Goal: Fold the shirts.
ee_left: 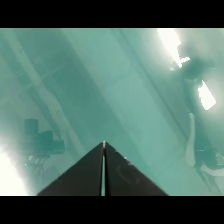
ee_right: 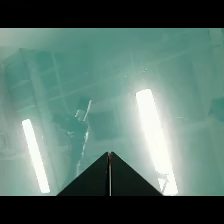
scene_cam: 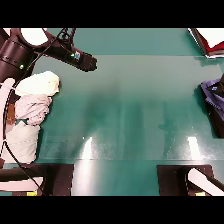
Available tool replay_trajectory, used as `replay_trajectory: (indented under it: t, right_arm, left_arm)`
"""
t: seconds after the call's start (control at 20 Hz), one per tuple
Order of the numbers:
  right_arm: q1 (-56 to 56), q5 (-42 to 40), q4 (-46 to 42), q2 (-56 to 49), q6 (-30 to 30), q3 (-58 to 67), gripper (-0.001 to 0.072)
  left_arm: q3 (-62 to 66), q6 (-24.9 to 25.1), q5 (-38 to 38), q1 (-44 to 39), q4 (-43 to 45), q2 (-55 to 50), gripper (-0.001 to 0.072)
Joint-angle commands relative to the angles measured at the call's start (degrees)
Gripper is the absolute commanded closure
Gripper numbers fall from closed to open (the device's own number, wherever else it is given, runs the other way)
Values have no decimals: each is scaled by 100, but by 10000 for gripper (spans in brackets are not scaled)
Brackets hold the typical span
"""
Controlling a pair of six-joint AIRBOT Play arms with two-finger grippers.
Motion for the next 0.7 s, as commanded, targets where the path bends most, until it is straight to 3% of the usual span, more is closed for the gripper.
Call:
replay_trajectory:
  t: [0.0,0.55,0.65]
  right_arm:
    - [33,-2,9,0,2,-2,691]
    - [33,2,9,0,2,-2,690]
    - [33,-2,9,0,2,-2,691]
  left_arm:
    - [2,2,0,-2,0,0,682]
    - [2,-44,44,-2,-212,0,682]
    - [2,98,334,-2,-267,-2,679]
